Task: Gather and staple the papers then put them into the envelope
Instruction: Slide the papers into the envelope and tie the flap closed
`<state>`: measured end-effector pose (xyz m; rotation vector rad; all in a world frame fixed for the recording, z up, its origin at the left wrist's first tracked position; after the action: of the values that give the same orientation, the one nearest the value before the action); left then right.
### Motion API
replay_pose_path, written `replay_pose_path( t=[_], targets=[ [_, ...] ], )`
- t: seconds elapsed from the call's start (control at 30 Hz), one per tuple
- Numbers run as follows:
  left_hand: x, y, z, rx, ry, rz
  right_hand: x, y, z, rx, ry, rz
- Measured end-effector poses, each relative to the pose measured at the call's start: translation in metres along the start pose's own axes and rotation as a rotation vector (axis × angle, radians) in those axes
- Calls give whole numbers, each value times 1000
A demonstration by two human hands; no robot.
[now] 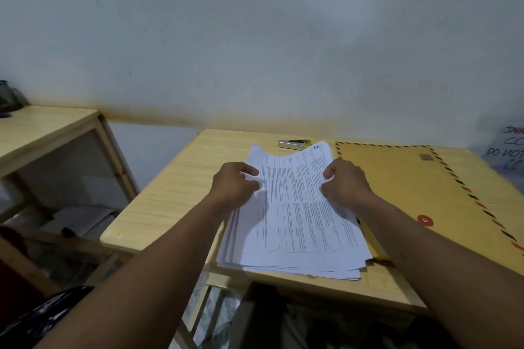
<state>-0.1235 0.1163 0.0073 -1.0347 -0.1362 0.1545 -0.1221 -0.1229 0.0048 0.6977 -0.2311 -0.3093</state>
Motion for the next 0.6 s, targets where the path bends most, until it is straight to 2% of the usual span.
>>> replay_pose_path(
  t=[0.17,0.27,0.5,0.6],
  targets=[
    [0,0,1,-109,-41,82,-5,-3,2,276,-61,-45],
    [-2,-3,2,-235,70,142,-4,-1,7,365,-79,-45],
    [3,-46,16,-459,111,29,-3,10,39,694,237,-169],
    [5,-75,22,-577,202,-40,-5,7,54,761,333,-184]
  ],
)
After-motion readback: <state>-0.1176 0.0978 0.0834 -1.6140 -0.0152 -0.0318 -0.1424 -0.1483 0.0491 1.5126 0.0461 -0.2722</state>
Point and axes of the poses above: each hand's wrist, its own x-axis towards the middle knuckle, its own z-axis out of the back of the hand, y = z × x, the point moved 3 cm from there along x, towards the middle knuckle, and after that the axes turned 7 degrees about -y, right-handed, at the moved point
